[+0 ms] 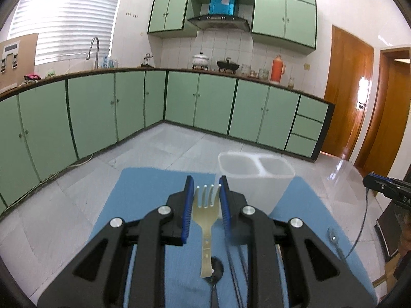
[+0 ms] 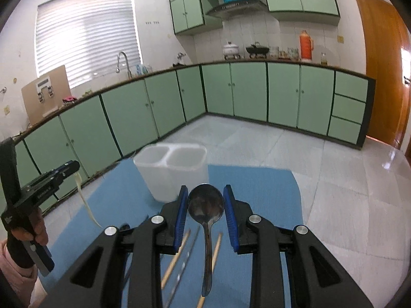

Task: Organize utensils
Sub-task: 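Lift the fork with the left tool while the right tool carries the spoon to the white holder, then lower the fork into the holder and open the left tool while the right tool releases the spoon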

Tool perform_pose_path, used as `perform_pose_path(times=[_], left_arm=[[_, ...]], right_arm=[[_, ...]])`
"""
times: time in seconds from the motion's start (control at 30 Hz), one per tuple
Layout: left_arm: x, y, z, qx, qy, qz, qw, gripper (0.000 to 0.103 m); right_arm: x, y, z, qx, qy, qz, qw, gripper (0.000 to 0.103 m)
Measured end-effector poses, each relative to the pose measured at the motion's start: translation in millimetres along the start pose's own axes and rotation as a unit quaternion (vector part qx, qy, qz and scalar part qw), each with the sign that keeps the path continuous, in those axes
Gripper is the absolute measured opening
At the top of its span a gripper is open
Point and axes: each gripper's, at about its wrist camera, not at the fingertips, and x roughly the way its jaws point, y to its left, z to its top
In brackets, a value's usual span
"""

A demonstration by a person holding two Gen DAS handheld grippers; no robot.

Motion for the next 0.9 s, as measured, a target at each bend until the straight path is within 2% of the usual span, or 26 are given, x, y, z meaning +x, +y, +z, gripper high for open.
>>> perform_pose_path(times=[0.2, 0.57, 0.7, 0.9], left_arm=[[15, -14, 35, 0.003, -0.028, -0.017, 0.9995, 0.019], [66, -52, 109, 0.002, -0.081, -0.062, 0.9948, 0.019], [98, -64, 115, 0.006, -0.085, -0.066, 0.9942, 0.019], [146, -65, 89, 0.008, -0.042, -0.057, 0.9974, 0.019]], right_arm=[[20, 5, 40, -0.002, -0.025, 0.022, 0.999, 0.028], [82, 14, 122, 0.007, -0.074, 0.032, 0.997, 0.028], [114, 15, 131, 0.006, -0.083, 0.022, 0.996, 0.028], [164, 15, 115, 0.005, -0.071, 0.01, 0.997, 0.028]])
